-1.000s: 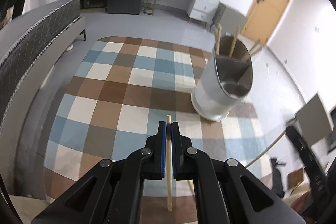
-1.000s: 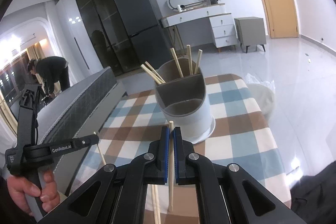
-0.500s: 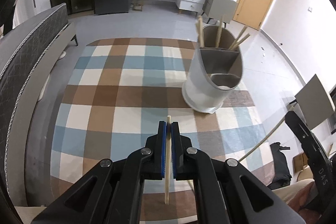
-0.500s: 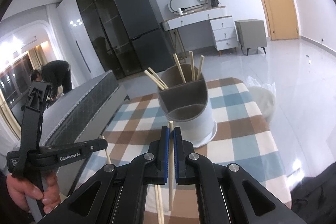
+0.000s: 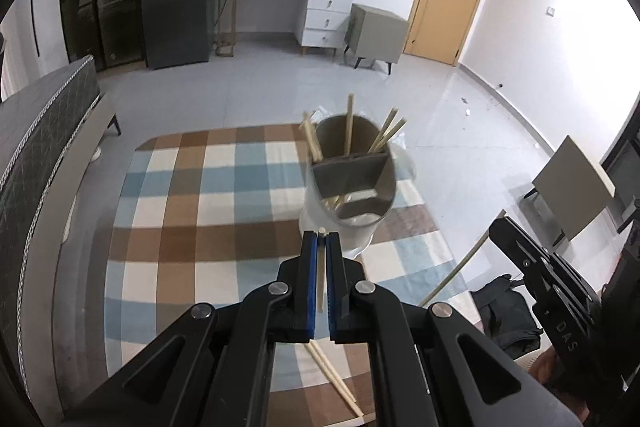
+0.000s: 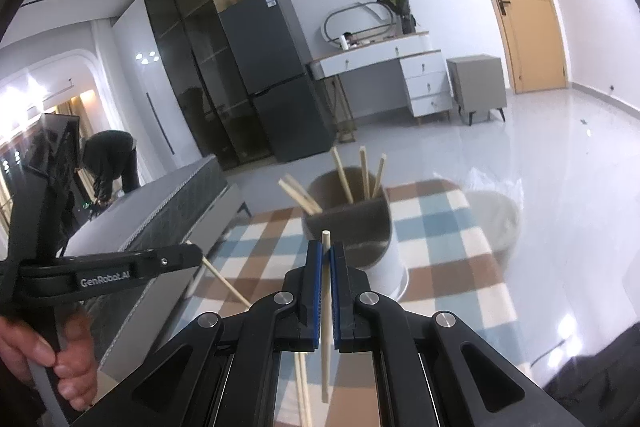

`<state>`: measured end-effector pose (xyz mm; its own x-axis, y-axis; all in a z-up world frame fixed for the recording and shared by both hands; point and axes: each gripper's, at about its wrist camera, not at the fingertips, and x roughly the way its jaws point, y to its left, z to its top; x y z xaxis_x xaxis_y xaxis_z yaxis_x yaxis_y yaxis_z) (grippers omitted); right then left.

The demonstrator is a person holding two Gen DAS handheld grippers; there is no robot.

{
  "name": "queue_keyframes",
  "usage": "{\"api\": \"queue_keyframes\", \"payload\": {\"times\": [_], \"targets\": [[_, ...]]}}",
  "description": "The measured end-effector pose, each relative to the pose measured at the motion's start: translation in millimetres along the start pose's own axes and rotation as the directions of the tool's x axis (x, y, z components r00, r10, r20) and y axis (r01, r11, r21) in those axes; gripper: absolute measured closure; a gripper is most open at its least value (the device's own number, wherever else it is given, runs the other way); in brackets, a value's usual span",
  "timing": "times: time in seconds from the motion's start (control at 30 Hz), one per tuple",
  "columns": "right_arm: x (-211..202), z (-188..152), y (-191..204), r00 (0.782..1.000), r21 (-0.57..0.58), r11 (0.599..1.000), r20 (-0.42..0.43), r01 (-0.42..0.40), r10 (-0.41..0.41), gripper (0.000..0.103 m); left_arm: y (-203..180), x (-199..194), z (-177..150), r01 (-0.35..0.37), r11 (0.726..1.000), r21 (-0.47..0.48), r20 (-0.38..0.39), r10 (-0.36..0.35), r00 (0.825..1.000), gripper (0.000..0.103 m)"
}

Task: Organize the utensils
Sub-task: 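Lift both held chopsticks up over the utensil holder, then open the left gripper over the holder while the right gripper opens too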

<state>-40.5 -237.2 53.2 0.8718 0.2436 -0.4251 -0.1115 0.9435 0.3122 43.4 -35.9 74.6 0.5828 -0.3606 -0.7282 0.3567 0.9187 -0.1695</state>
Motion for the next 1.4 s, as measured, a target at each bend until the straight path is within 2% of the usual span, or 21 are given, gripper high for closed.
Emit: {"api": "queue_keyframes", "payload": {"times": [0.3,0.5,0.77,1.1,1.4], "targets": [[-5.9,46.3,6.8,0.998,-0.069,0.998,0.062,-0.004,0.008,0.1,-9.6,-19.4,32.6,0.057,0.998,0.012,0.031,-0.058,0.998,0.103],[-0.8,91.5,20.0,0.993,-0.123,0.992,0.119,-0.01,0.024,0.1,-12.1,-37.4,68.1,0.08,0.997,0.021,0.092,-0.082,0.992,0.103],[20.2,137.1,28.8,0.986,-0.152,0.988,0.164,-0.009,0.035,0.1,-7.2,-30.6,109.7,0.092,0.996,0.02,0.124,-0.094,0.988,0.103],[61.0,148.8,22.7,0.987,-0.15,0.989,0.156,-0.002,0.026,0.1,-1.3,0.6,144.1,0.081,0.996,0.037,0.13,-0.085,0.988,0.103],[90.9,143.0,13.2,0.992,-0.151,0.988,0.129,0.013,0.006,0.1,3.5,42.9,141.4,0.066,0.997,0.047,0.068,-0.069,0.995,0.103]]}}
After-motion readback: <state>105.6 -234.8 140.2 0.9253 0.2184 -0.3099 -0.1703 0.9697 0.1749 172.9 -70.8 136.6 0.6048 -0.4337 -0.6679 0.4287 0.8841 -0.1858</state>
